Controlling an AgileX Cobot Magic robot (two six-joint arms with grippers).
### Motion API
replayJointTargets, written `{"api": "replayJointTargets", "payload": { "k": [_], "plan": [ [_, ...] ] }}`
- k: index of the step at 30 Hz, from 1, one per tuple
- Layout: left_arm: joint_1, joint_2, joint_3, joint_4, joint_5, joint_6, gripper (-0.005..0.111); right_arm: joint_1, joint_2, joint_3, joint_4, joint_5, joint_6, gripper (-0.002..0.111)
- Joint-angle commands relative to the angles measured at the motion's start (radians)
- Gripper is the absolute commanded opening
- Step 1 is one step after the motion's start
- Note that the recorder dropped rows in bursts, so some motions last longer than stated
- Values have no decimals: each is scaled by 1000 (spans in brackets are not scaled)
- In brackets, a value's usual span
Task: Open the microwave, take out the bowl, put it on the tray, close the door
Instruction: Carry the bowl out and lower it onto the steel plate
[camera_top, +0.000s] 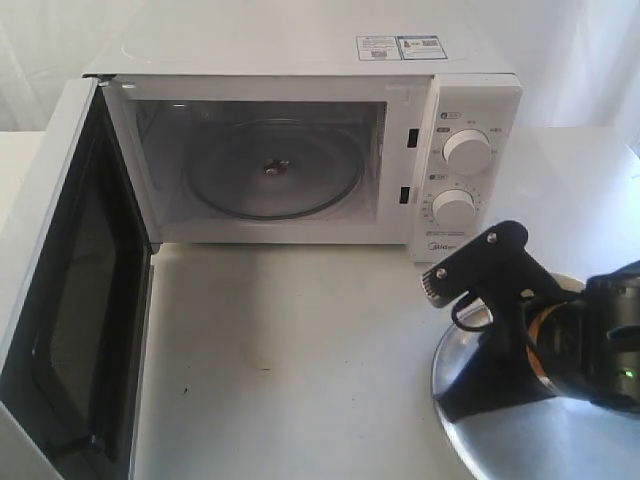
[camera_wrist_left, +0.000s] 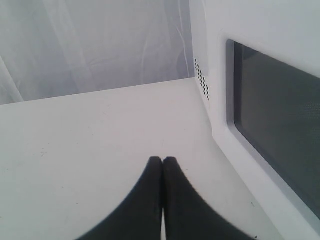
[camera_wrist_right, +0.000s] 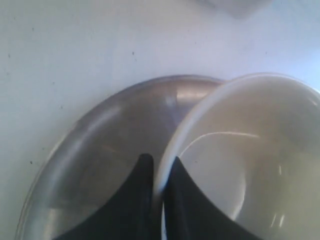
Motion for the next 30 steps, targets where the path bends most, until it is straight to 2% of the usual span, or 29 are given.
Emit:
{"api": "replayJointTargets", "payload": {
  "k": [1,20,26,30],
  "plan": [
    [-2,-2,-3,-5,1,0,0,-1,-12,49,6,5,27,0],
    [-2,-2,-3,-5,1,0,0,-1,-12,83,37,-1,26,0],
    [-2,-2,-3,-5,1,0,0,-1,-12,111,41,-104,24,0],
    [-2,-2,-3,-5,1,0,0,-1,-12,112,30,-108,24,0]
  ]
}}
